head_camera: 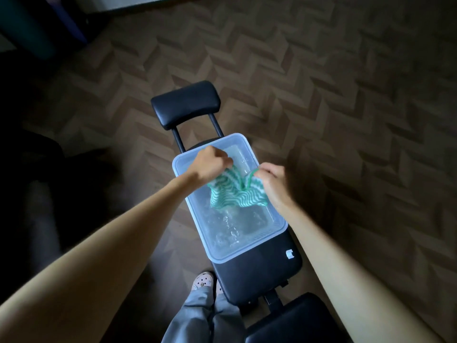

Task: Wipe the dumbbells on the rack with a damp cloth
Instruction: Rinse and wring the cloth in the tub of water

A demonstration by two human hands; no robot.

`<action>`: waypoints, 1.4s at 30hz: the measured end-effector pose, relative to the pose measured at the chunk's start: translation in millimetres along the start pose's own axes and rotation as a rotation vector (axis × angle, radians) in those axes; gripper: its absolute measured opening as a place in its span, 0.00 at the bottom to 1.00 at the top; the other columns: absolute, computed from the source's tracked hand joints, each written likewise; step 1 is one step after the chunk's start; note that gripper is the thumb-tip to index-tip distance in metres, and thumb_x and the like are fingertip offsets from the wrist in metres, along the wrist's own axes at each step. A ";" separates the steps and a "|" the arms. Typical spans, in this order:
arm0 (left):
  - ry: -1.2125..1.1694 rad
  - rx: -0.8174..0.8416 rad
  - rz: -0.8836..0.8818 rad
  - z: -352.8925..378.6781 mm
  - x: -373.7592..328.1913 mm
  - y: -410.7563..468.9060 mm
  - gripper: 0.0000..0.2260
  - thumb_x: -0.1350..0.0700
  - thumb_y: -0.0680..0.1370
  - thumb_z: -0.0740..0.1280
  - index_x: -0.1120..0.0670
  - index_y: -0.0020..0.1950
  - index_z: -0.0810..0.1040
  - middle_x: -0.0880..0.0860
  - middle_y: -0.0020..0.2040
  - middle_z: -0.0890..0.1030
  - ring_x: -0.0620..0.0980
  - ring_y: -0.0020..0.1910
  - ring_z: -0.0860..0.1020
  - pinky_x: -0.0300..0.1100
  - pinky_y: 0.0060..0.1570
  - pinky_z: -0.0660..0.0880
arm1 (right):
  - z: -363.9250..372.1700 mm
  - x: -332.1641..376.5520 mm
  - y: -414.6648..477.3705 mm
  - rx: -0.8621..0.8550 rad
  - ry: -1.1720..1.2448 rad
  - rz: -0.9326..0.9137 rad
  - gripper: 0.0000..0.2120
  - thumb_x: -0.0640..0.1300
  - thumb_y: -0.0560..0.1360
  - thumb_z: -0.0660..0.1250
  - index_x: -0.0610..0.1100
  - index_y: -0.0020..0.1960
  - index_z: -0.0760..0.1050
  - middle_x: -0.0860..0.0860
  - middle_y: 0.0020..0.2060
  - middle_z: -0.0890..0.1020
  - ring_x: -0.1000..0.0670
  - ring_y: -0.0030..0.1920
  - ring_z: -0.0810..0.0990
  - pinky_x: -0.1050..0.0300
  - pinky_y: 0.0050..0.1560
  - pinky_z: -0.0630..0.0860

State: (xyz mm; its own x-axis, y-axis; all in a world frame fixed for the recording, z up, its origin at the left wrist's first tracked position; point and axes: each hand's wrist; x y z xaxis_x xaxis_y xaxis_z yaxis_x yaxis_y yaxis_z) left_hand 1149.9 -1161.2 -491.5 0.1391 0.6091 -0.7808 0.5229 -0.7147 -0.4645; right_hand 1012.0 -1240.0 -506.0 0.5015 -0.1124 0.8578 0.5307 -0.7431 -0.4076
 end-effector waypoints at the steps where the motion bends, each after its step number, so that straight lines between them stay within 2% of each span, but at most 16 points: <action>1: 0.112 -0.001 -0.032 6.5 15.5 7.7 0.17 0.63 0.73 0.64 0.55 0.27 0.61 0.52 0.26 0.63 0.48 0.28 0.61 0.41 0.29 0.58 | 6.5 -20.5 9.9 0.004 -0.045 0.033 0.06 0.30 0.70 0.62 0.27 0.36 0.72 0.44 0.28 0.65 0.52 0.31 0.63 0.63 0.27 0.59; 3: 0.327 0.001 -0.063 17.6 41.9 13.1 0.11 0.60 0.73 0.65 0.56 0.32 0.68 0.56 0.32 0.71 0.54 0.34 0.70 0.43 0.31 0.62 | 16.7 -54.1 21.4 0.019 -0.189 0.083 0.07 0.32 0.71 0.63 0.26 0.41 0.73 0.41 0.29 0.69 0.47 0.32 0.67 0.57 0.32 0.70; 4: 0.382 0.016 -0.076 24.4 55.0 17.4 0.05 0.59 0.73 0.66 0.58 0.38 0.72 0.59 0.38 0.75 0.57 0.40 0.74 0.43 0.34 0.65 | 22.8 -70.8 28.4 0.044 -0.264 0.105 0.07 0.33 0.71 0.63 0.28 0.43 0.75 0.39 0.32 0.74 0.44 0.34 0.73 0.48 0.39 0.76; 6: 0.413 0.059 -0.112 40.4 81.4 26.4 0.08 0.59 0.75 0.65 0.61 0.51 0.75 0.63 0.50 0.78 0.61 0.52 0.76 0.45 0.45 0.70 | 31.9 -92.7 35.7 0.115 -0.394 0.129 0.09 0.33 0.73 0.62 0.34 0.50 0.79 0.38 0.44 0.82 0.38 0.45 0.81 0.40 0.50 0.77; 9: 0.443 0.116 -0.135 65.7 108.6 41.0 0.11 0.60 0.79 0.60 0.62 0.60 0.72 0.64 0.59 0.76 0.62 0.59 0.74 0.46 0.53 0.70 | 42.2 -113.5 44.3 0.277 -0.580 0.108 0.15 0.36 0.78 0.58 0.43 0.62 0.76 0.42 0.55 0.81 0.40 0.54 0.79 0.52 0.53 0.76; 12: 0.469 0.210 -0.161 87.0 127.5 54.6 0.13 0.62 0.80 0.56 0.60 0.63 0.72 0.62 0.63 0.74 0.59 0.62 0.72 0.45 0.58 0.68 | 53.7 -129.1 56.1 0.417 -0.670 0.153 0.20 0.34 0.79 0.54 0.41 0.70 0.68 0.40 0.64 0.74 0.40 0.63 0.73 0.53 0.59 0.71; 18: 0.634 0.348 -0.303 103.9 156.1 68.3 0.17 0.62 0.79 0.59 0.61 0.68 0.69 0.62 0.66 0.73 0.59 0.64 0.72 0.45 0.60 0.70 | 60.0 -144.1 73.5 0.430 -0.851 0.239 0.16 0.32 0.78 0.53 0.34 0.64 0.70 0.37 0.61 0.75 0.39 0.62 0.74 0.53 0.56 0.72; 21: 0.612 0.265 -0.312 97.6 147.5 68.3 0.16 0.58 0.79 0.61 0.60 0.66 0.70 0.62 0.65 0.73 0.61 0.64 0.72 0.47 0.59 0.70 | 55.7 -136.5 79.0 0.377 -0.761 0.217 0.18 0.34 0.78 0.55 0.40 0.67 0.71 0.41 0.62 0.77 0.42 0.58 0.77 0.56 0.51 0.73; 24: 0.454 0.176 -0.248 82.5 119.1 63.4 0.13 0.57 0.76 0.63 0.59 0.59 0.75 0.61 0.60 0.76 0.59 0.60 0.74 0.43 0.53 0.71 | 51.2 -118.5 78.6 0.280 -0.592 0.183 0.14 0.37 0.76 0.62 0.42 0.60 0.77 0.44 0.55 0.82 0.48 0.48 0.78 0.55 0.50 0.74; 26: 0.309 0.155 -0.161 70.2 92.5 55.9 0.07 0.59 0.74 0.64 0.58 0.49 0.78 0.60 0.52 0.79 0.58 0.53 0.76 0.40 0.47 0.70 | 47.1 -100.0 73.1 0.250 -0.490 0.163 0.13 0.36 0.74 0.65 0.41 0.58 0.78 0.44 0.51 0.82 0.45 0.50 0.79 0.54 0.51 0.75; 28: 0.175 0.156 -0.102 55.3 63.3 45.7 0.04 0.56 0.68 0.66 0.55 0.34 0.75 0.57 0.39 0.78 0.54 0.41 0.74 0.38 0.36 0.66 | 41.7 -79.2 63.3 0.275 -0.386 0.153 0.15 0.33 0.74 0.65 0.40 0.59 0.76 0.44 0.43 0.80 0.47 0.43 0.78 0.56 0.43 0.75; 32: -0.066 0.148 0.000 31.0 18.6 26.2 0.04 0.57 0.56 0.59 0.56 0.24 0.65 0.52 0.26 0.64 0.48 0.29 0.60 0.42 0.31 0.59 | 33.9 -45.0 42.0 0.334 -0.271 0.114 0.14 0.27 0.73 0.62 0.45 0.39 0.75 0.51 0.30 0.74 0.62 0.26 0.72 0.67 0.32 0.67; 35: -0.158 0.128 0.015 17.2 5.1 13.0 0.05 0.59 0.57 0.58 0.59 0.30 0.70 0.51 0.26 0.67 0.46 0.27 0.62 0.39 0.30 0.60 | 28.9 -22.2 27.0 0.290 -0.084 0.111 0.08 0.29 0.74 0.62 0.39 0.45 0.77 0.46 0.35 0.76 0.54 0.36 0.73 0.58 0.43 0.69; 38: -0.148 0.167 -0.076 13.4 8.6 2.8 0.12 0.68 0.69 0.59 0.59 0.50 0.71 0.52 0.37 0.72 0.46 0.33 0.69 0.32 0.26 0.66 | 20.3 -1.0 15.0 0.300 0.175 0.177 0.07 0.32 0.77 0.61 0.37 0.51 0.76 0.47 0.37 0.79 0.50 0.38 0.76 0.56 0.45 0.71; 40: -0.003 0.308 -0.124 17.3 22.5 -2.1 0.23 0.73 0.71 0.59 0.58 0.64 0.66 0.53 0.47 0.74 0.49 0.45 0.73 0.35 0.36 0.70 | 14.6 12.1 10.7 0.306 0.346 0.184 0.07 0.32 0.77 0.60 0.40 0.45 0.76 0.50 0.32 0.81 0.53 0.33 0.79 0.57 0.42 0.74; 42: 0.090 0.399 -0.112 23.4 34.2 -8.0 0.25 0.72 0.70 0.65 0.56 0.65 0.69 0.53 0.52 0.75 0.50 0.52 0.73 0.39 0.49 0.71 | 9.8 23.4 6.0 0.283 0.467 0.173 0.10 0.31 0.76 0.60 0.41 0.40 0.74 0.51 0.29 0.80 0.54 0.32 0.79 0.58 0.39 0.77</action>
State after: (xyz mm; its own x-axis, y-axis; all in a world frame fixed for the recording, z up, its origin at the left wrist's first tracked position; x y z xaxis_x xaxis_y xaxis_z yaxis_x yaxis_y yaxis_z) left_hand 1130.8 -1142.7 -524.3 0.1826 0.7053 -0.6850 0.1748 -0.7089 -0.6833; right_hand 1033.7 -1240.7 -491.5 0.2761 -0.5437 0.7926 0.6623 -0.4899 -0.5668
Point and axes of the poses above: each hand's wrist, its own y-axis towards the middle knuckle, its own z-axis out of the palm, x = y × z
